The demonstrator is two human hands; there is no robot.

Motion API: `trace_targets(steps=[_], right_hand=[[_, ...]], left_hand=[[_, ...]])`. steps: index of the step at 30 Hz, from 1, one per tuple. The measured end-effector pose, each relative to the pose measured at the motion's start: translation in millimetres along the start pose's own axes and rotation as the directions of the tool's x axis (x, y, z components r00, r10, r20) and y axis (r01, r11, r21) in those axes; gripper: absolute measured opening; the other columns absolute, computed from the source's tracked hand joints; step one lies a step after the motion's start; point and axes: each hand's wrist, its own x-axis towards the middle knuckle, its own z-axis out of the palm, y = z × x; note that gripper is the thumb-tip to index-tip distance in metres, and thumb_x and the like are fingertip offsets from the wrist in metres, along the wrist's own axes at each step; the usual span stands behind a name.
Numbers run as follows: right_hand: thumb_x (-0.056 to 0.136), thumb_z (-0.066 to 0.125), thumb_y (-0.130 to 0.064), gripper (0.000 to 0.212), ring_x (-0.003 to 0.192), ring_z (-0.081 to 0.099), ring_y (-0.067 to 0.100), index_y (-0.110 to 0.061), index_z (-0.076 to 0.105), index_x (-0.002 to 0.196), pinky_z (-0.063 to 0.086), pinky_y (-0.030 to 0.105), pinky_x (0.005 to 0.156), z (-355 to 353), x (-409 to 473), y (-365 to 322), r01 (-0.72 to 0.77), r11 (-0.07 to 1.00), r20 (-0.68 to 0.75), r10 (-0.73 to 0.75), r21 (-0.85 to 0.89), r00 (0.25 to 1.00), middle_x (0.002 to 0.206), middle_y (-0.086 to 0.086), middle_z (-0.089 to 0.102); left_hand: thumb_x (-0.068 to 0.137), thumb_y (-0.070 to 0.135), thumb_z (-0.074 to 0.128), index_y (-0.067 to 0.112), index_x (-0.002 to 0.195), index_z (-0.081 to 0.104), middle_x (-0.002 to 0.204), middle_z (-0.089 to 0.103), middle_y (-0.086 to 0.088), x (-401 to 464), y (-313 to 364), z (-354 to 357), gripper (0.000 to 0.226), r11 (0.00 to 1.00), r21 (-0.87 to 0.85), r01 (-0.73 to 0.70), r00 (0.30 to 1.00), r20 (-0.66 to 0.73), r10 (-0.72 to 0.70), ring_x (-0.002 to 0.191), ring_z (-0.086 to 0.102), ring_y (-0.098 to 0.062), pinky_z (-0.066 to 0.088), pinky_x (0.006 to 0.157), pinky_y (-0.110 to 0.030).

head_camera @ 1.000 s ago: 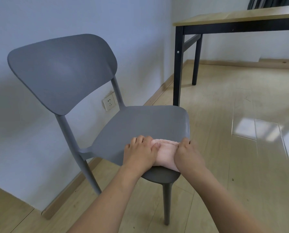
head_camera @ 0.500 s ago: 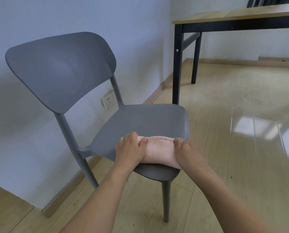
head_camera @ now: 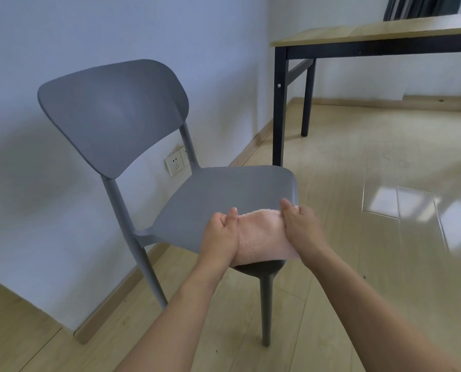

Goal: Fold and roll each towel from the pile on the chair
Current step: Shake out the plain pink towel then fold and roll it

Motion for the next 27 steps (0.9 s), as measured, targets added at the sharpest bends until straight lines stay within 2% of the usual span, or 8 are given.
trace_targets(steps=[2, 4, 7, 15, 20, 23, 25, 27], right_hand=[[0.096, 0.036, -0.042, 0.038, 0.069, 0.048, 0.02, -0.013, 0.046, 0.074, 0.038, 0.033, 0.063, -4, -2, 7, -0.031, 0.999, -0.055, 0.029, -0.027, 0.998, 0.072, 0.002, 0.047], [0.095, 0.036, -0.048, 0.039, 0.083, 0.055, 0.023, -0.012, 0.052, 0.09, 0.045, 0.039, 0.075, -11, -1, 12, -0.093, 0.996, -0.092, 0.091, -0.016, 0.992, 0.087, 0.003, 0.055], [0.096, 0.035, -0.048, 0.046, 0.094, 0.056, 0.027, -0.007, 0.055, 0.107, 0.044, 0.04, 0.083, -24, 12, 9, -0.142, 0.989, -0.131, 0.134, -0.05, 0.982, 0.1, 0.007, 0.058], [0.101, 0.034, -0.037, 0.045, 0.11, 0.053, 0.036, -0.001, 0.058, 0.115, 0.039, 0.037, 0.088, -41, 110, -15, -0.104, 0.971, -0.218, 0.056, -0.217, 0.974, 0.119, 0.021, 0.057], [0.104, 0.024, -0.028, 0.045, 0.113, 0.052, 0.036, -0.002, 0.057, 0.122, 0.039, 0.035, 0.084, -48, 172, -42, -0.158, 0.919, -0.218, 0.081, -0.362, 0.972, 0.123, 0.023, 0.055], [0.104, 0.024, -0.03, 0.047, 0.111, 0.053, 0.034, 0.0, 0.057, 0.116, 0.032, 0.032, 0.076, -70, 182, -89, -0.223, 0.933, -0.237, 0.158, -0.281, 0.958, 0.123, 0.022, 0.057], [0.104, 0.025, -0.033, 0.049, 0.115, 0.052, 0.033, 0.001, 0.056, 0.119, 0.034, 0.033, 0.081, -93, 183, -136, -0.263, 0.943, -0.23, 0.215, -0.203, 0.949, 0.126, 0.021, 0.055], [0.103, 0.025, -0.039, 0.053, 0.121, 0.049, 0.033, 0.0, 0.052, 0.126, 0.036, 0.034, 0.091, -121, 176, -194, -0.305, 0.943, -0.223, 0.272, -0.133, 0.936, 0.132, 0.019, 0.053]], left_hand=[[0.1, 0.049, 0.032, 0.012, 0.103, 0.052, 0.095, 0.056, 0.0, -5, 3, 4, 0.042, 0.997, 0.075, -0.005, 1.0, -0.021, 0.006, 0.084, 0.052, -0.014, 0.038, 0.068, -0.03], [0.1, 0.048, 0.029, 0.011, 0.107, 0.051, 0.099, 0.056, -0.001, -5, 5, 8, 0.043, 0.993, 0.119, 0.0, 1.0, -0.006, 0.001, 0.087, 0.051, -0.015, 0.036, 0.072, -0.03], [0.101, 0.049, 0.027, 0.011, 0.108, 0.052, 0.103, 0.059, -0.004, 5, 17, 17, 0.046, 0.97, 0.231, -0.07, 0.997, -0.001, 0.072, 0.091, 0.054, -0.019, 0.039, 0.075, -0.032], [0.102, 0.046, 0.026, 0.005, 0.106, 0.053, 0.114, 0.061, -0.012, 107, 57, 54, 0.049, 0.939, 0.313, -0.144, 0.989, 0.017, 0.146, 0.105, 0.055, -0.029, 0.035, 0.078, -0.032], [0.102, 0.047, 0.021, 0.002, 0.111, 0.053, 0.119, 0.06, -0.015, 170, 89, 86, 0.056, 0.971, 0.235, -0.045, 0.999, 0.032, 0.039, 0.109, 0.055, -0.032, 0.039, 0.086, -0.035], [0.101, 0.048, 0.023, 0.0, 0.114, 0.052, 0.12, 0.061, -0.015, 180, 138, 84, 0.058, 0.979, 0.197, 0.049, 0.999, -0.004, -0.049, 0.107, 0.057, -0.033, 0.041, 0.082, -0.035], [0.101, 0.051, 0.023, 0.0, 0.119, 0.054, 0.12, 0.062, -0.014, 176, 187, 70, 0.062, 0.969, 0.207, 0.138, 0.99, -0.017, -0.137, 0.107, 0.059, -0.032, 0.042, 0.079, -0.034], [0.1, 0.055, 0.02, 0.002, 0.121, 0.056, 0.117, 0.064, -0.013, 166, 246, 50, 0.068, 0.945, 0.239, 0.221, 0.97, 0.043, -0.238, 0.102, 0.061, -0.028, 0.042, 0.076, -0.033]])
